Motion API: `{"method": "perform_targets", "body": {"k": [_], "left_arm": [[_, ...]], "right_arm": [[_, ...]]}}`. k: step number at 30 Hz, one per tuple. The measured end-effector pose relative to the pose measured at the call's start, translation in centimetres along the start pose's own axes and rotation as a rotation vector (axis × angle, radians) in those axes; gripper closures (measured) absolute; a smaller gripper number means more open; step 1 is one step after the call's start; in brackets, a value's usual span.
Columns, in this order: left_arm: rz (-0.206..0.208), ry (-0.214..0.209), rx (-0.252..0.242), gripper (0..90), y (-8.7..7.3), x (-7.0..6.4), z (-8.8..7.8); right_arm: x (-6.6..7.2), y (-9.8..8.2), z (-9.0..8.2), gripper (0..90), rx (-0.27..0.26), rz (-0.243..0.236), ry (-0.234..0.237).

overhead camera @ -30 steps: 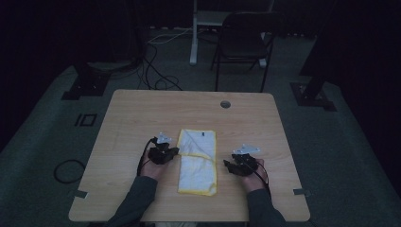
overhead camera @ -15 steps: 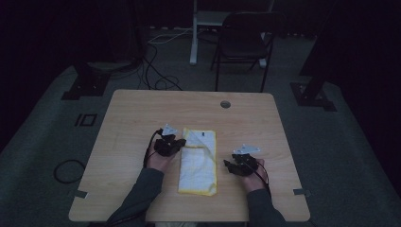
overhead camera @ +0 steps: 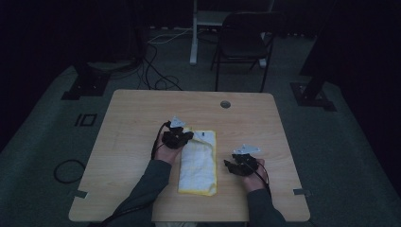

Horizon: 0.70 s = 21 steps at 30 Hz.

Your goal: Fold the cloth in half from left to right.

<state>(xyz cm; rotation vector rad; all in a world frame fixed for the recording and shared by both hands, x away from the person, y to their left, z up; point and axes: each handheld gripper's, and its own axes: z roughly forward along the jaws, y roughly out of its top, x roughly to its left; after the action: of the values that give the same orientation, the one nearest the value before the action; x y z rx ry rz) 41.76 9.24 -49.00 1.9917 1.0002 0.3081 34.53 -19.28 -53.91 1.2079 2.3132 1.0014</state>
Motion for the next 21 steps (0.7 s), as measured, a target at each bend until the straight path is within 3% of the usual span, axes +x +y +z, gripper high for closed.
{"method": "perform_targets", "body": {"k": [7,21], "left_arm": [[0.001,-0.011,-0.013,85.8,0.9,-0.5,0.6],[0.012,-0.033,-0.031,70.7,1.5,-0.8,0.4]], "right_arm": [[0.0,0.0,0.0,51.6,-0.002,0.000,0.000],[0.0,0.0,0.0,51.6,0.000,-0.001,0.001]]}}
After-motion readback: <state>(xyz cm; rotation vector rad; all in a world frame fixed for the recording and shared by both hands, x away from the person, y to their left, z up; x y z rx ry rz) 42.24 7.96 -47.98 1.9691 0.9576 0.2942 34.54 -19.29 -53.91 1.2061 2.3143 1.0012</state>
